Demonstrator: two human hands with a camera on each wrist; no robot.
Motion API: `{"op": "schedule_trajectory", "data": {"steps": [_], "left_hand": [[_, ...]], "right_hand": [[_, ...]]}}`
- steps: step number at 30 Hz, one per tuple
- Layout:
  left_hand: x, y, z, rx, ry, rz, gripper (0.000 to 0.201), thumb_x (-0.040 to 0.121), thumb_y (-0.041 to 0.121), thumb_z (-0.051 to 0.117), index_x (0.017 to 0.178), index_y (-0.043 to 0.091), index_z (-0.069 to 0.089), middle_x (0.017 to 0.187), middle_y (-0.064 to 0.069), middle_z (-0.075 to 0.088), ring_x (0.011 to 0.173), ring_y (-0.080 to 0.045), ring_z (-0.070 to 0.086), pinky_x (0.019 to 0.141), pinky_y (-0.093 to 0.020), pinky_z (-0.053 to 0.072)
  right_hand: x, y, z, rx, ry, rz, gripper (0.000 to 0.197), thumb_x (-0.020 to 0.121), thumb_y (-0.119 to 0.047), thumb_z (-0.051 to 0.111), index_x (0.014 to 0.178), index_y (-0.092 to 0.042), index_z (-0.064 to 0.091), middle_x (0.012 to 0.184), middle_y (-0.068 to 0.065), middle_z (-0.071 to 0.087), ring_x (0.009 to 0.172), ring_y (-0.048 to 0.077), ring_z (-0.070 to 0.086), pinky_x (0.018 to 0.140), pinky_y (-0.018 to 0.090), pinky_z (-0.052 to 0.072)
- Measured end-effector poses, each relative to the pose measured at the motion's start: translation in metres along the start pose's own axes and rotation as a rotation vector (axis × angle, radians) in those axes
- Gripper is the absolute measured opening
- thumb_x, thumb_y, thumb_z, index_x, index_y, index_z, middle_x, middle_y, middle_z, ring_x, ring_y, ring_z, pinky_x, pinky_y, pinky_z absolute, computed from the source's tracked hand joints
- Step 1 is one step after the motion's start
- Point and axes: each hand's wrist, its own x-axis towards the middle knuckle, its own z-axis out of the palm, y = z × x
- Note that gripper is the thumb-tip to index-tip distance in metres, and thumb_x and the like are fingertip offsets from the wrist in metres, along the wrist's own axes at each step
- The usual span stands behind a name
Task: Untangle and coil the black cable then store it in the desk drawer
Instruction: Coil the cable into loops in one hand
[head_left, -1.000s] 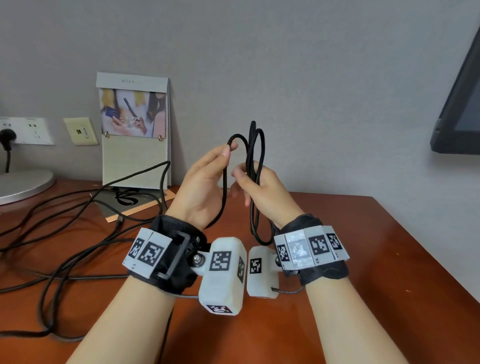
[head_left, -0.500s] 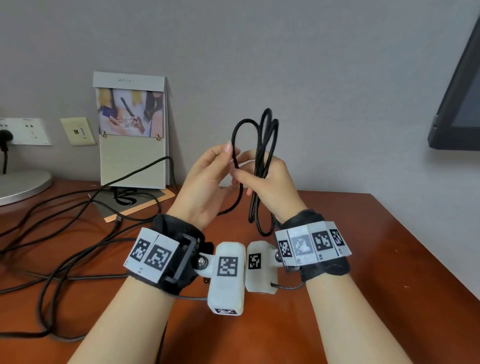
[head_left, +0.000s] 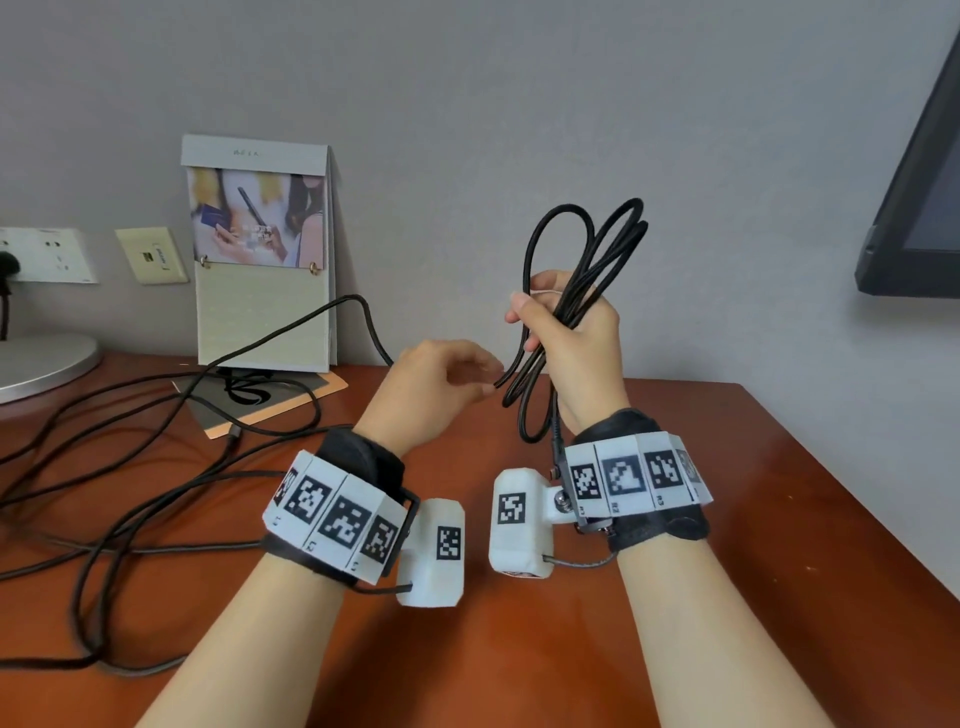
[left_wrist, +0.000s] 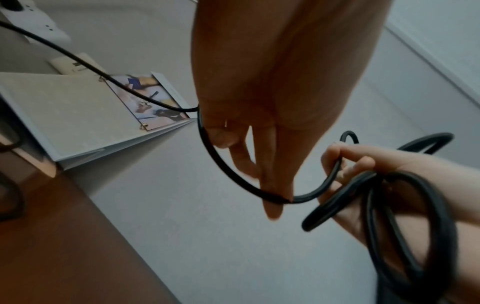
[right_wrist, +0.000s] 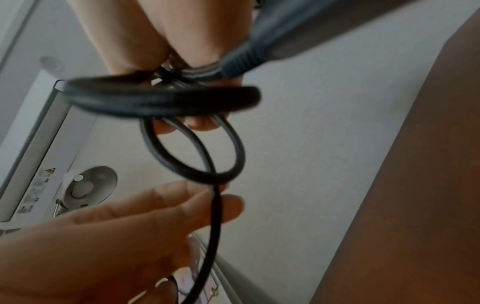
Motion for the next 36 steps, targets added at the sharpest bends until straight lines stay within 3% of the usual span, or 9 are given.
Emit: {"op": "schedule_trajectory", "data": {"steps": [5,9,13,18,23,26,29,33,36], "left_hand": [[-0.001,0.002,0.000,-0.023,0.120,-0.020,0.014,0.086,0.013,0.063,0.078,0.023,0.069,0.075,0.003,0.072,0.079,-0.013,0.067,0.080,-0.028,0.052],[-0.001,0.003,0.001,-0.016,0.013,-0.007,0.005,0.086,0.026,0.066,0.088,0.025,0.070,0.085,0.007,0.070,0.081,-0.007,0.062,0.077,-0.023,0.048],[0.000,-0.001,0.001,0.090,-0.057,-0.017,0.012,0.084,0.020,0.068,0.096,0.020,0.070,0.090,0.006,0.067,0.083,-0.007,0.058,0.077,-0.019,0.043],[-0.001,0.004,0.004,0.163,0.067,0.045,0.017,0.086,0.019,0.065,0.102,0.018,0.072,0.083,0.005,0.069,0.078,-0.008,0.056,0.076,-0.022,0.043],[-0.002,0.008,0.004,0.123,0.078,0.082,0.018,0.085,0.018,0.067,0.102,0.018,0.073,0.088,0.002,0.073,0.078,-0.008,0.060,0.081,-0.024,0.047],[-0.001,0.008,0.006,0.106,0.099,0.094,0.015,0.085,0.019,0.067,0.098,0.019,0.074,0.079,0.006,0.070,0.063,0.001,0.054,0.075,-0.022,0.046],[-0.001,0.011,0.007,0.091,0.127,0.121,0.013,0.086,0.019,0.066,0.095,0.020,0.074,0.071,0.012,0.065,0.056,0.005,0.051,0.071,-0.020,0.045],[-0.001,0.013,0.008,0.024,0.099,0.134,0.010,0.088,0.023,0.063,0.092,0.023,0.072,0.075,0.009,0.070,0.054,0.006,0.054,0.070,-0.025,0.050],[0.002,0.004,0.006,0.018,0.195,0.051,0.015,0.090,0.033,0.060,0.099,0.024,0.068,0.081,0.010,0.067,0.061,0.001,0.056,0.068,-0.026,0.048]], "right_hand": [[-0.003,0.001,0.001,-0.089,-0.052,-0.008,0.010,0.085,-0.002,0.063,0.094,-0.001,0.058,0.062,-0.008,0.064,0.044,0.002,0.047,0.058,0.014,0.046],[-0.006,0.003,0.005,-0.056,0.023,-0.002,0.011,0.086,-0.002,0.061,0.087,-0.012,0.056,0.064,-0.003,0.061,0.043,0.002,0.047,0.053,0.015,0.044],[-0.003,0.000,0.003,-0.031,0.038,0.005,0.010,0.087,-0.004,0.061,0.091,-0.012,0.058,0.063,-0.004,0.061,0.042,0.002,0.045,0.054,0.014,0.043],[-0.002,-0.004,0.001,-0.055,0.016,-0.010,0.014,0.085,-0.002,0.062,0.094,-0.011,0.057,0.065,0.000,0.061,0.045,0.001,0.047,0.056,0.013,0.044],[-0.002,0.005,-0.002,-0.122,0.009,0.030,0.016,0.084,-0.002,0.061,0.091,-0.016,0.056,0.063,-0.001,0.059,0.046,0.000,0.048,0.053,0.013,0.042],[0.000,0.009,-0.001,-0.145,0.059,0.016,0.008,0.085,-0.006,0.061,0.090,-0.011,0.059,0.063,-0.004,0.058,0.051,-0.002,0.052,0.059,0.018,0.043],[0.000,0.007,-0.001,-0.181,0.084,-0.049,0.014,0.088,-0.014,0.061,0.076,-0.021,0.058,0.059,-0.008,0.054,0.053,-0.002,0.050,0.061,0.016,0.041],[0.001,0.007,-0.002,-0.187,0.103,-0.086,0.017,0.093,-0.019,0.055,0.076,-0.014,0.055,0.059,-0.007,0.047,0.051,-0.002,0.046,0.056,0.011,0.038],[0.004,0.006,-0.005,-0.106,0.134,-0.059,0.019,0.095,-0.016,0.050,0.077,-0.018,0.054,0.053,-0.012,0.048,0.048,-0.001,0.045,0.057,0.014,0.043]]}}
